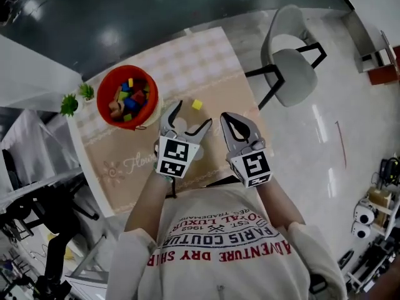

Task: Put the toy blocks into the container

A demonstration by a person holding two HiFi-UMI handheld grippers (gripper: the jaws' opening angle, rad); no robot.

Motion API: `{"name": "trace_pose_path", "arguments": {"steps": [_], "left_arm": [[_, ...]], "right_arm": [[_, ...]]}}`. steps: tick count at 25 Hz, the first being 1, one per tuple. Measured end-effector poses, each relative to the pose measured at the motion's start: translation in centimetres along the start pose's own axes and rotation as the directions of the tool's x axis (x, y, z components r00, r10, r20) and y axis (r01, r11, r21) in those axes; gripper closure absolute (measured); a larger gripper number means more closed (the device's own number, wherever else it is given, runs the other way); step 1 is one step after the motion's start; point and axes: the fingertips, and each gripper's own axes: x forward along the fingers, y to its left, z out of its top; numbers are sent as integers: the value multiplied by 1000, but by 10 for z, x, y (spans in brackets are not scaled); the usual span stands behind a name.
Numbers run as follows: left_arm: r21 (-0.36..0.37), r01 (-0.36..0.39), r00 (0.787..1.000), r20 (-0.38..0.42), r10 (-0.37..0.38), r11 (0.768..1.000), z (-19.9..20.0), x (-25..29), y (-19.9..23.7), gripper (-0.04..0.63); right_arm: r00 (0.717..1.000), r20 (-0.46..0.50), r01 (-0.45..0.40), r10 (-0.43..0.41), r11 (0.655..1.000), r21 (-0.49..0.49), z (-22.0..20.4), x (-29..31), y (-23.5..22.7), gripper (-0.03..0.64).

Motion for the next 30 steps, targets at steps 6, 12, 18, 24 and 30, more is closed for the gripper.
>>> {"name": "trace_pose_path", "arguments": {"steps": [6, 12, 18, 24, 30], "left_arm": [[10, 11, 991, -133, -10, 1000, -42, 45, 4, 219], [-52, 9, 972, -235, -21, 999, -82, 80, 12, 220], [-60, -36, 952, -304, 16, 998, -111, 98, 24, 301], [-27, -53, 945, -324, 42, 998, -113, 99, 26, 409], [-9, -53, 955, -294, 48, 999, -98, 88, 23, 439]], "right_arm": [[999, -24, 25, -24, 998, 55, -19, -1, -29, 617], [998, -66, 21, -16, 996, 87, -39, 6, -42, 615], [996, -89, 23, -14, 995, 97, -50, 11, -51, 615], [995, -102, 26, -16, 995, 100, -56, 10, -56, 615], [996, -88, 4, 3, 997, 79, -45, 12, -49, 615]]}}
